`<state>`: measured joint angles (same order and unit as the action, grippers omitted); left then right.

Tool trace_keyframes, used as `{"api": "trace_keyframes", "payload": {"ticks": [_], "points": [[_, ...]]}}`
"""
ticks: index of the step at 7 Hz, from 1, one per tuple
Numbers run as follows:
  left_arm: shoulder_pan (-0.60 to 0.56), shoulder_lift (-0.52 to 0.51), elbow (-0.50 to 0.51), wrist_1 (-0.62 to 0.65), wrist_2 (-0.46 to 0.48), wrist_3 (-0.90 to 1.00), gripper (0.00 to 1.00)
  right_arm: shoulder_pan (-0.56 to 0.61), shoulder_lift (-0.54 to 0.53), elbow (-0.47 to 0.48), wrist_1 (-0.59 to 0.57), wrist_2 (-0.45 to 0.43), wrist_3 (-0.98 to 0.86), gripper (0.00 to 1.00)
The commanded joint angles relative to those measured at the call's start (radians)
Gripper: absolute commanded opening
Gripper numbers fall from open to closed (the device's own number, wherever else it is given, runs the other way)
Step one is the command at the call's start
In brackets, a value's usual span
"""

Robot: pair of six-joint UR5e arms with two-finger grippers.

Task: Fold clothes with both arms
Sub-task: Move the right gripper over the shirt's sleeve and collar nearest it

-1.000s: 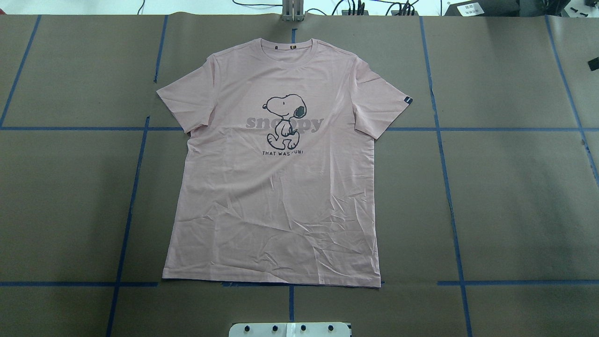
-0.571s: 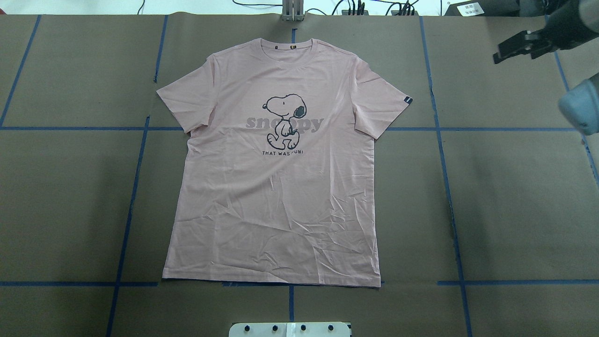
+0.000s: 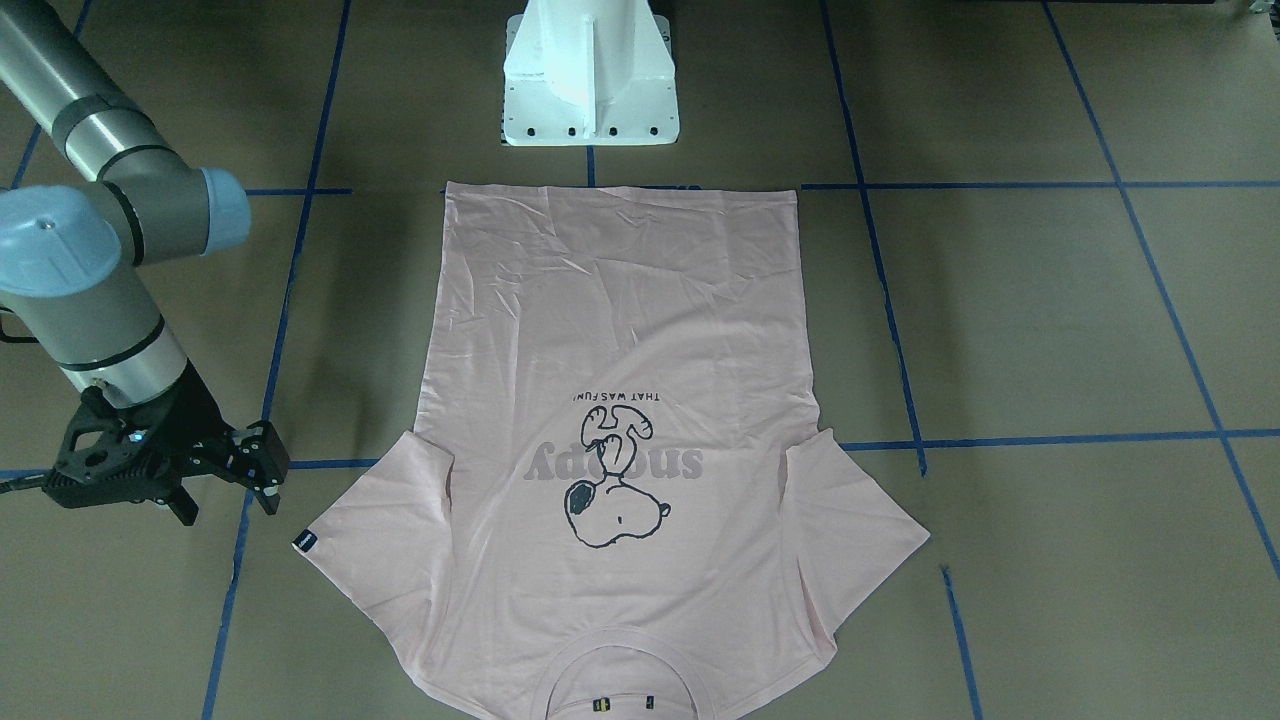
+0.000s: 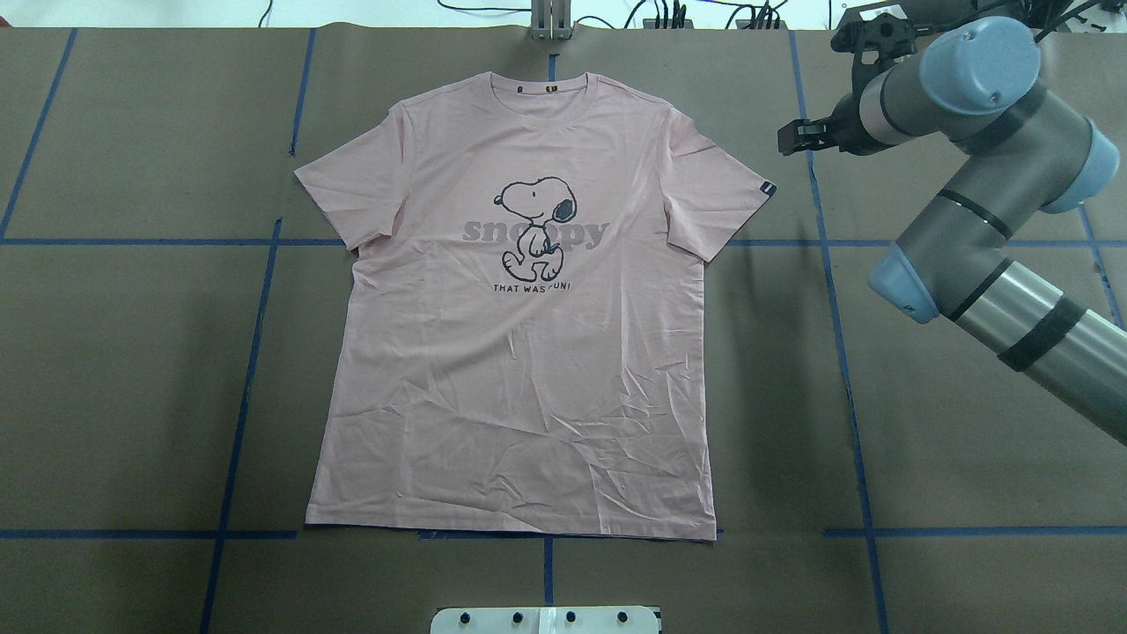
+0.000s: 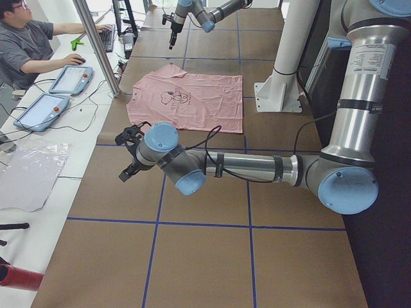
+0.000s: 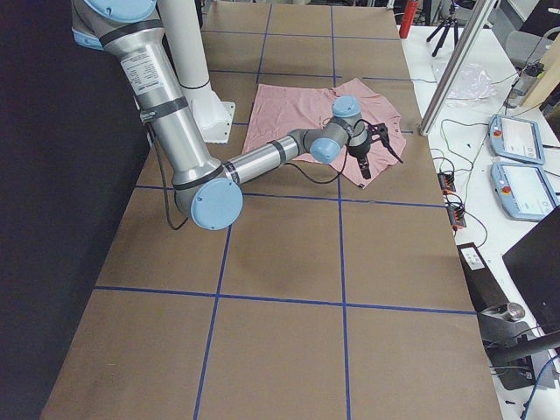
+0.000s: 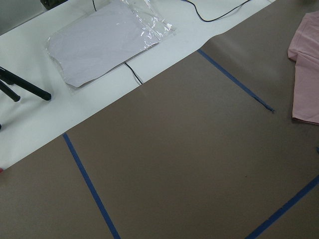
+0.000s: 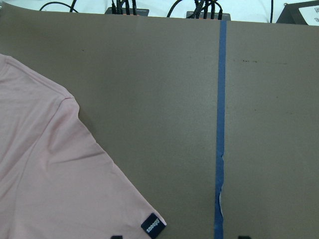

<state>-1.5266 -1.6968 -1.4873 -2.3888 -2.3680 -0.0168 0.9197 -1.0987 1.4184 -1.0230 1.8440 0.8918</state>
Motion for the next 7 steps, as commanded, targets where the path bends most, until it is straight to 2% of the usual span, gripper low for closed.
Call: {"api": "trace_keyframes", "payload": {"ticks": [1,4,7], "points": [[0.0,0.002,-0.001,0.0,-0.001,-0.002,1.0,-0.063,0.046,-0.133,0.085,-0.102,0.082,0.72],[0.0,0.002,-0.002,-0.001,-0.002,0.0,1.0,-0.133,0.043,-0.157,0.141,-0.166,0.162,0.66],[0.0,0.006,-0.002,-0.004,-0.002,0.0,1.0,-0.134,0.036,-0.157,0.141,-0.167,0.164,0.59]]}}
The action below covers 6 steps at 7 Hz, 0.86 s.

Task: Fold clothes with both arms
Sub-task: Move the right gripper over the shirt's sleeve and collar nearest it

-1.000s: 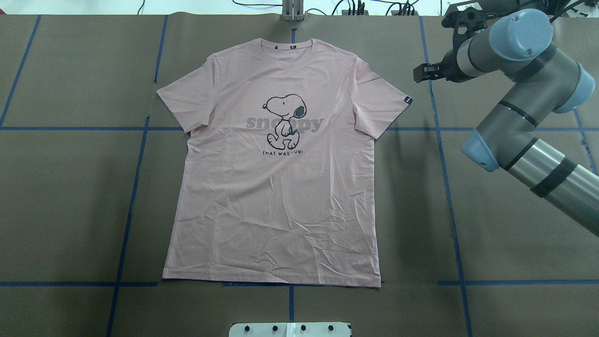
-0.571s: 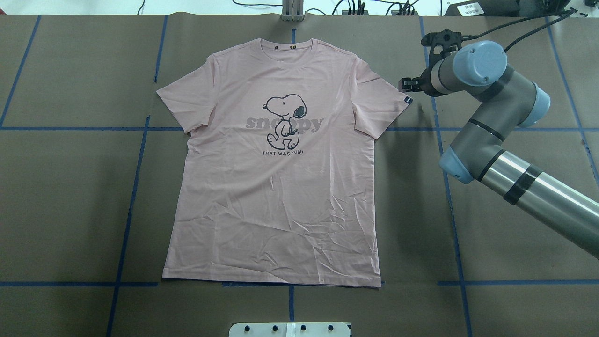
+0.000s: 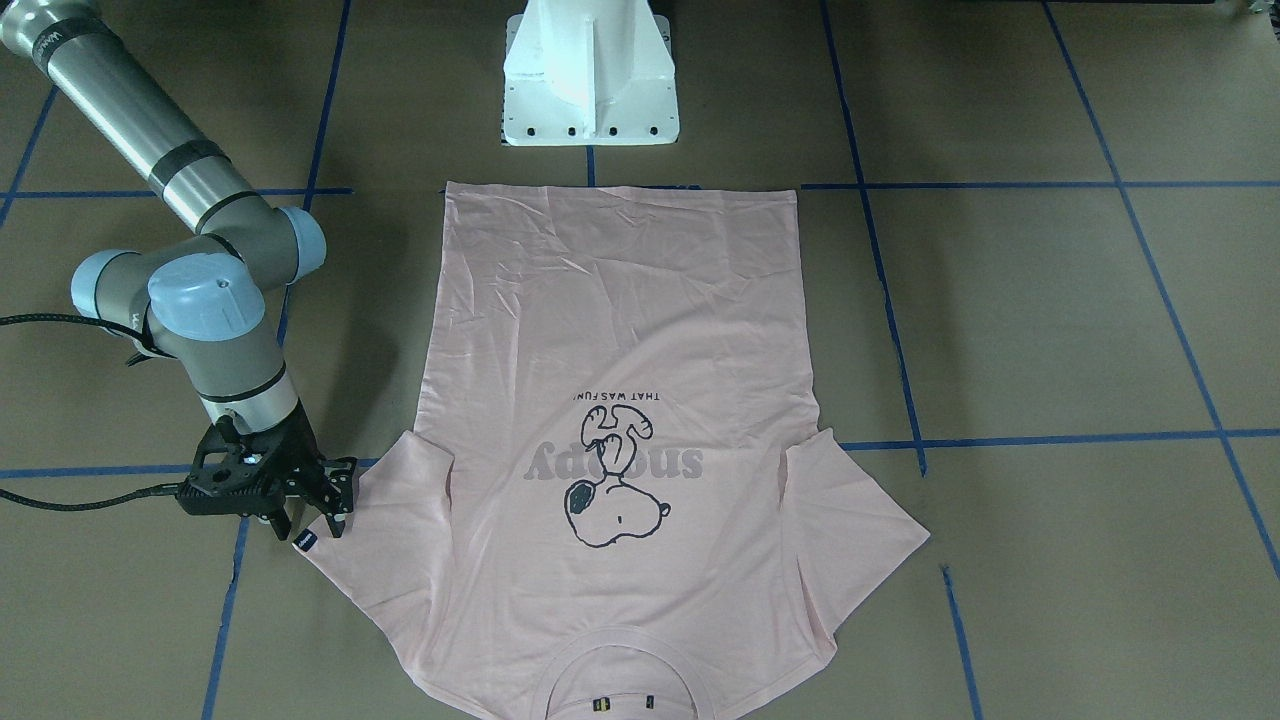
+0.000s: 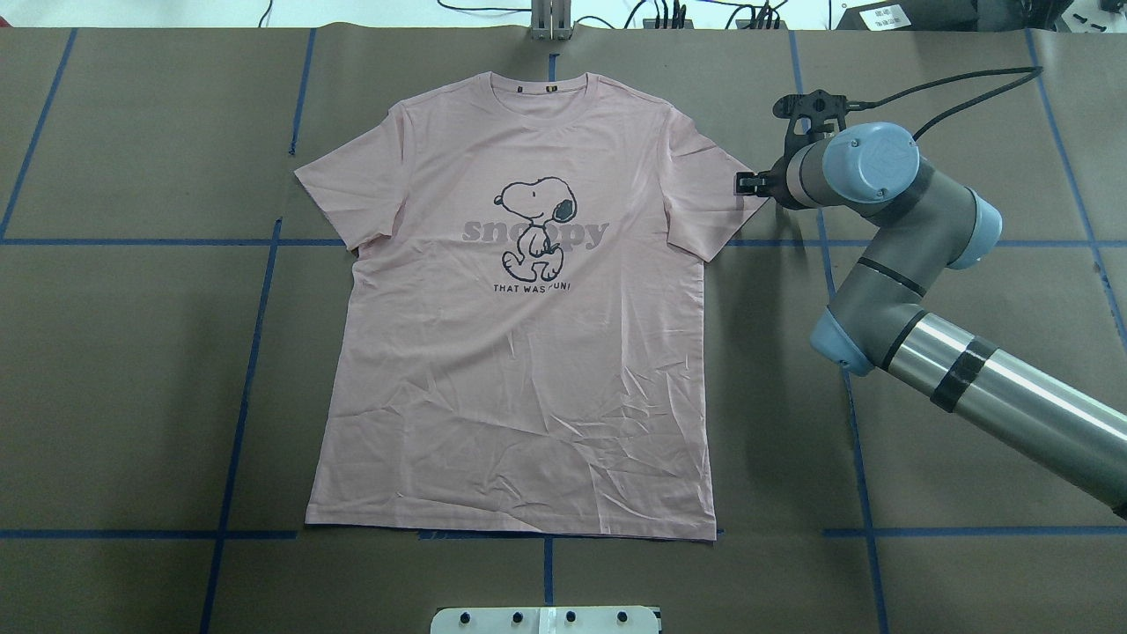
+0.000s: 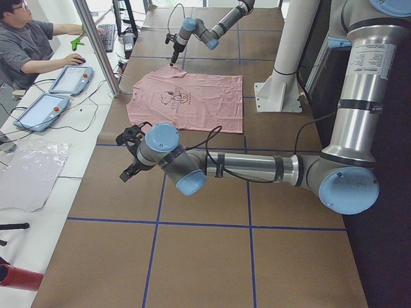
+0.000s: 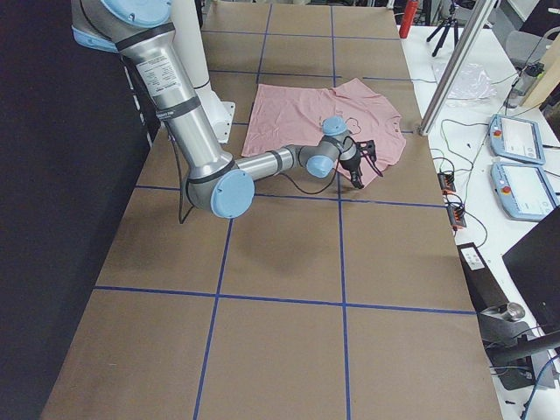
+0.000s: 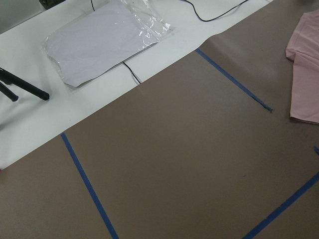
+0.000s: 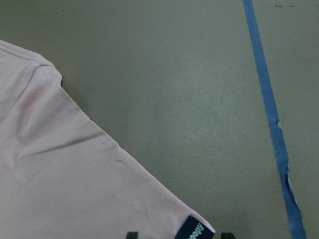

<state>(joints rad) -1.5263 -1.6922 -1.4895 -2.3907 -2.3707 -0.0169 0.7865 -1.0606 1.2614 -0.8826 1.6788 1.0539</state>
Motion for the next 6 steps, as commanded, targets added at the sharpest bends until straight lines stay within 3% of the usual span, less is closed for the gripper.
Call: {"api": "trace_keyframes", "payload": {"ticks": [1,6], "points": [[0.0,0.003,0.0,-0.01,0.001,0.0,1.0,0.0,-0.002,0.0,0.001,-0.002,0.001,0.59],[0.002,0.003,0.0,-0.013,-0.001,0.002,1.0,0.0,0.001,-0.017,-0.001,-0.016,0.003,0.54]]}}
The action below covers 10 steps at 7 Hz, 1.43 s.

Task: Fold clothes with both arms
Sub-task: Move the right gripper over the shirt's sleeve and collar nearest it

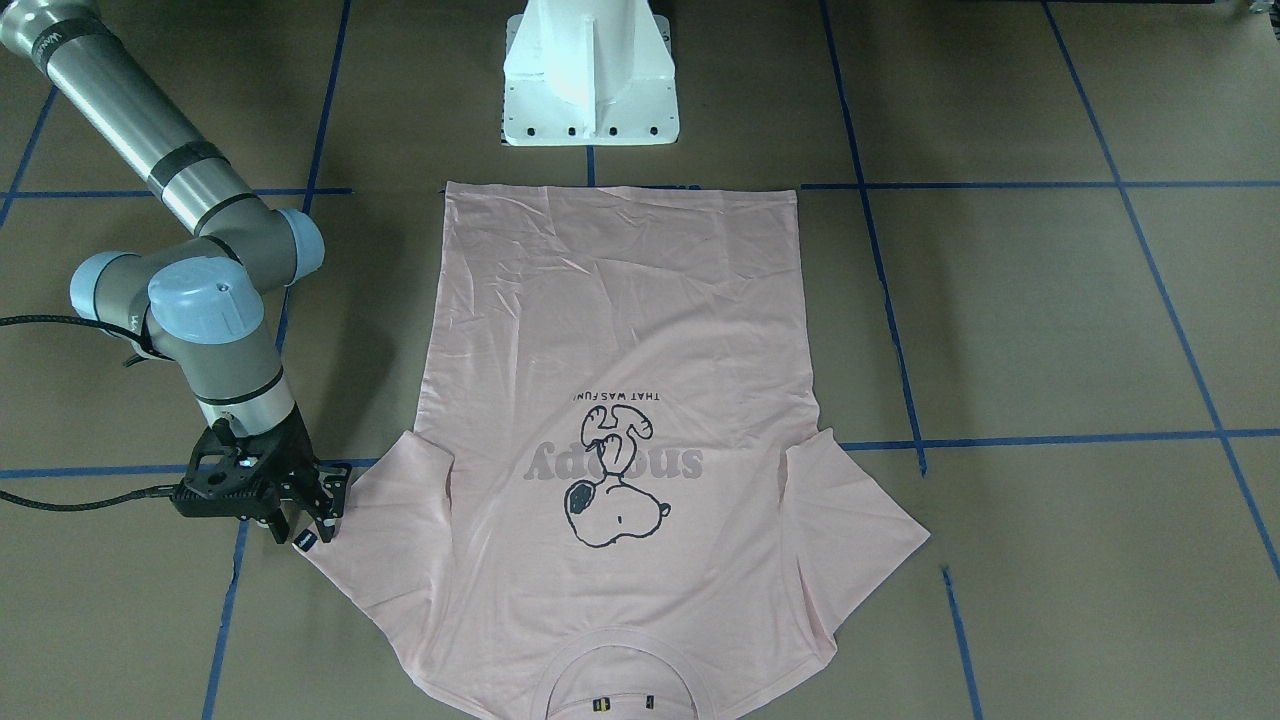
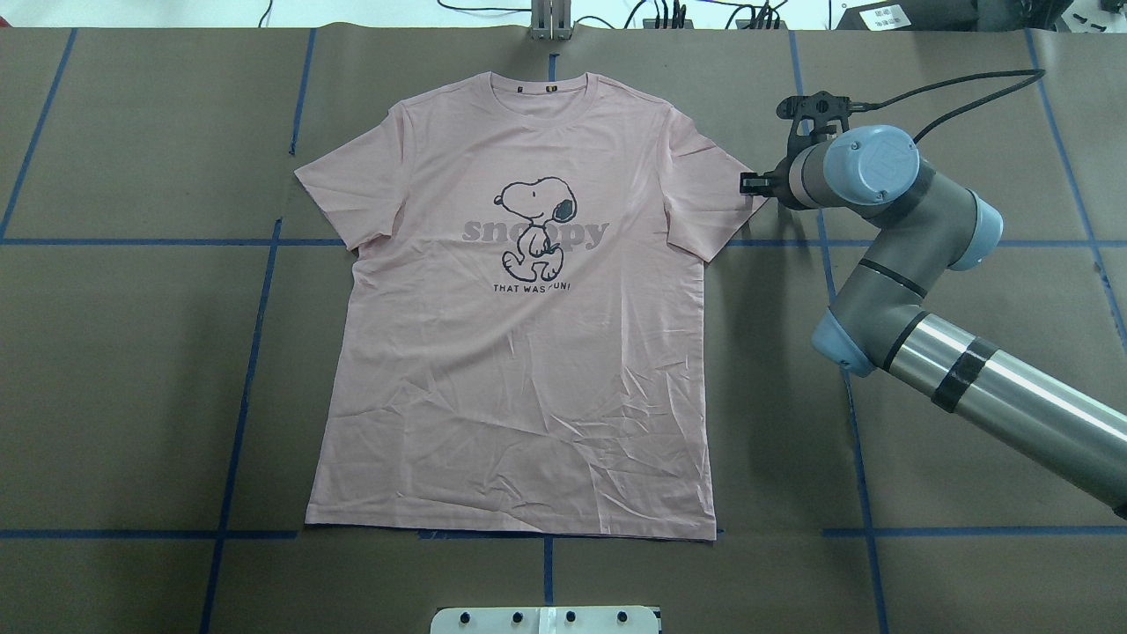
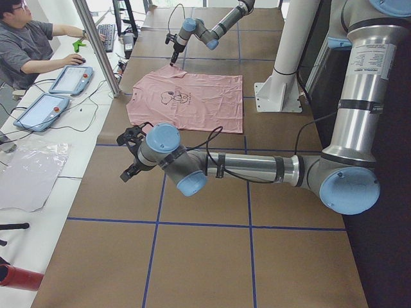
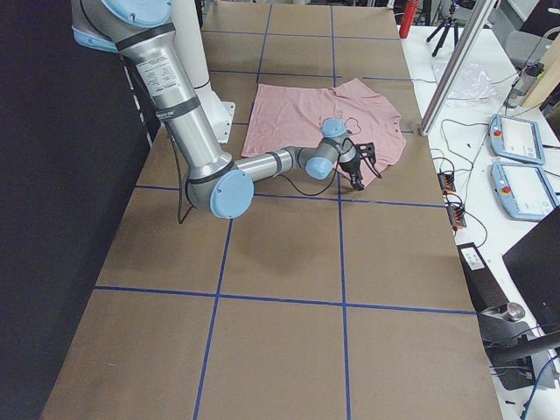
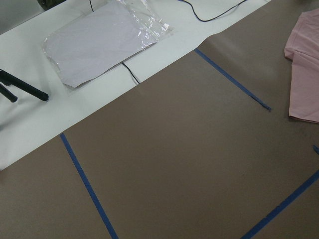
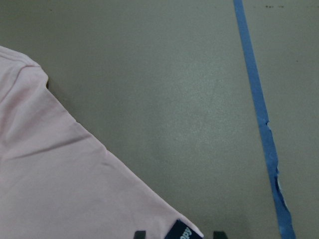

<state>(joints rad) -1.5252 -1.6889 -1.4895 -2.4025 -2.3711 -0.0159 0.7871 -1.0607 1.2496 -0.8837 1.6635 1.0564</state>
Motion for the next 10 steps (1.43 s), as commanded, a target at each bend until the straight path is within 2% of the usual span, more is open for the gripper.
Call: {"api": "trace_keyframes", "payload": {"ticks": [1,2,3,4,7,8,9,10], "points": [[0.0,0.005,0.0,-0.001,0.001,0.001,1.0,0.0,0.002,-0.006,0.0,-0.002,0.001,0.51],[0.0,0.008,0.002,-0.013,0.0,0.001,1.0,0.0,0.002,-0.007,0.0,-0.002,0.014,0.43],[0.0,0.014,0.0,-0.015,0.001,0.001,1.0,0.0,0.004,-0.006,0.0,-0.001,0.049,0.13],[0.0,0.014,0.0,-0.015,0.0,0.001,1.0,0.0,0.005,-0.006,0.0,-0.002,0.062,0.0],[0.0,0.014,-0.002,-0.015,0.0,0.001,1.0,0.0,0.027,0.007,-0.012,-0.005,0.068,0.0],[0.0,0.015,-0.002,-0.015,0.0,0.001,1.0,-0.002,0.062,0.025,-0.065,-0.039,0.104,0.0],[0.0,0.014,-0.002,-0.015,0.001,-0.001,1.0,-0.018,0.147,0.059,-0.247,-0.078,0.152,0.0],[0.0,0.014,0.0,-0.015,0.001,-0.001,1.0,-0.082,0.247,0.059,-0.387,-0.149,0.24,0.0]]}}
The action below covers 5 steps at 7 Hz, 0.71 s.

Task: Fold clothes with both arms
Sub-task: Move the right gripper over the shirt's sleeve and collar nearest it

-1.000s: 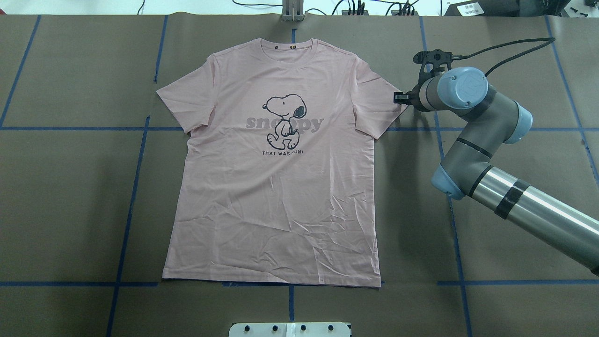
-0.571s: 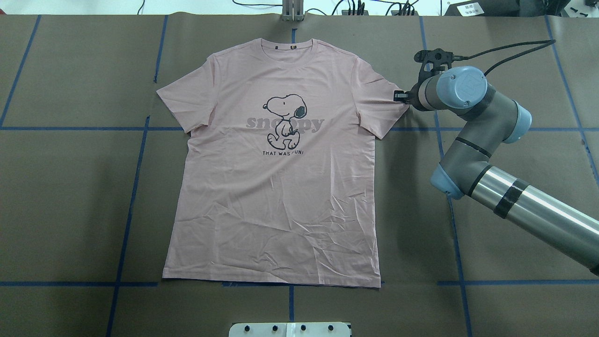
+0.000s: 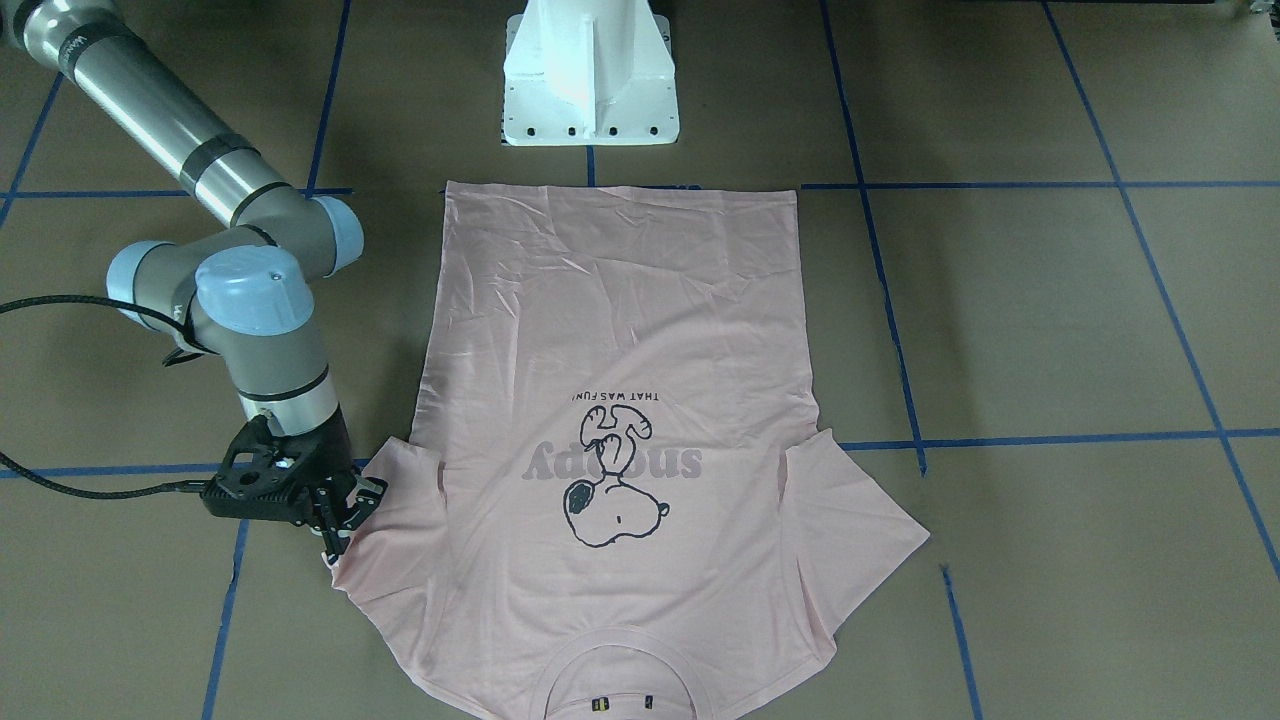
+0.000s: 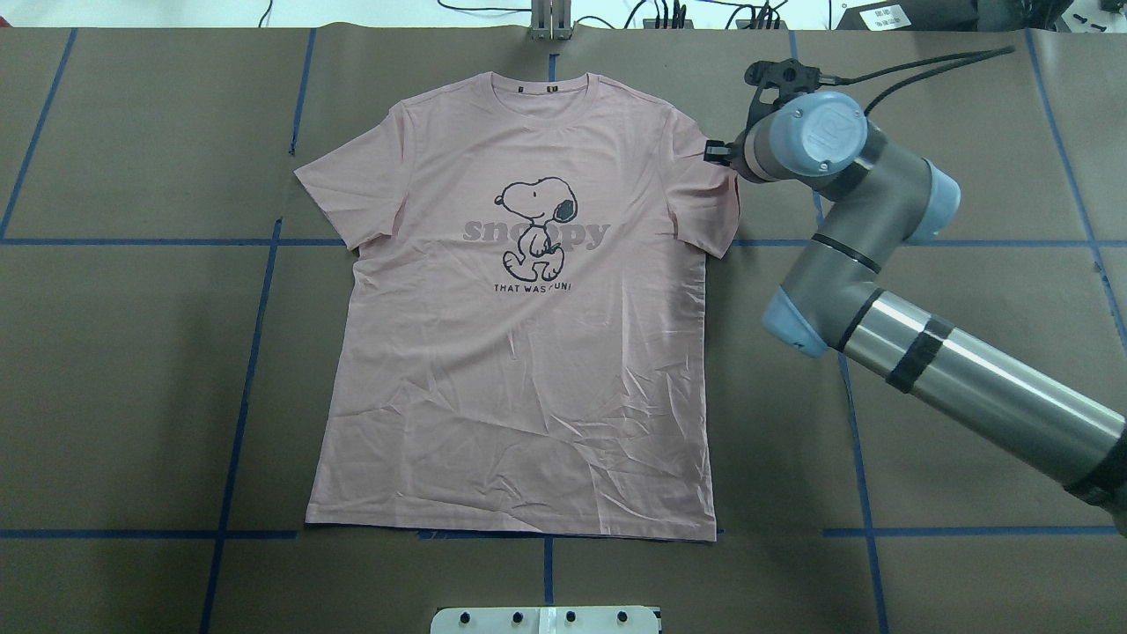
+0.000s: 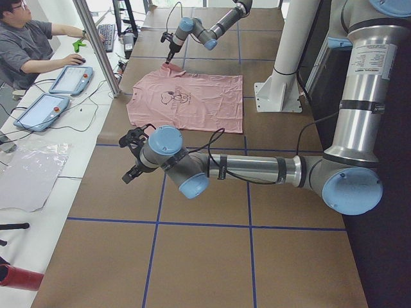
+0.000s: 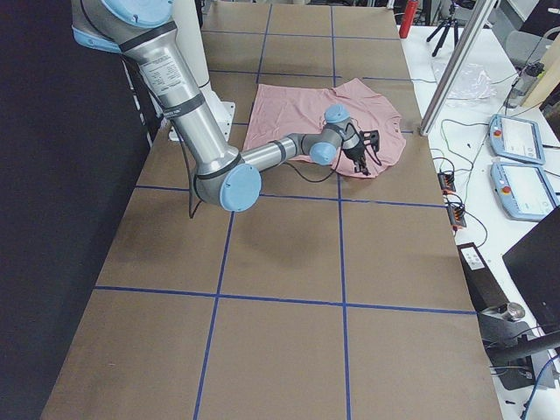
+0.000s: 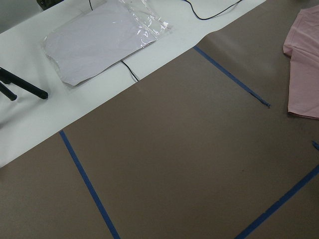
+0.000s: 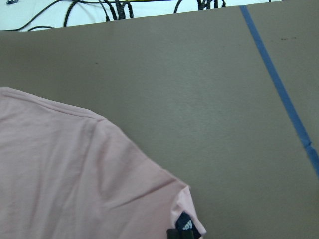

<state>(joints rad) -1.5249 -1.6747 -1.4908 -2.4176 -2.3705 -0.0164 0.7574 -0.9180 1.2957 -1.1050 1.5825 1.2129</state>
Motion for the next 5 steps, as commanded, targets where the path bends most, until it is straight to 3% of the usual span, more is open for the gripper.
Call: {"api": "trace_keyframes", "payload": {"ticks": [1,3,4,5], "points": [[0.0,0.0,0.003,0.0,0.001,-0.001,1.0,-0.103,0.178,-0.01,-0.224,-0.144,0.155,0.0],[0.0,0.0,0.004,0.002,0.001,-0.002,1.0,-0.139,0.256,-0.114,-0.22,-0.194,0.181,0.0],[0.0,0.0,0.004,0.002,0.001,-0.002,1.0,-0.141,0.258,-0.131,-0.217,-0.205,0.166,0.67],[0.002,0.0,0.004,0.002,0.001,-0.002,1.0,-0.142,0.26,-0.136,-0.216,-0.205,0.146,1.0]]}}
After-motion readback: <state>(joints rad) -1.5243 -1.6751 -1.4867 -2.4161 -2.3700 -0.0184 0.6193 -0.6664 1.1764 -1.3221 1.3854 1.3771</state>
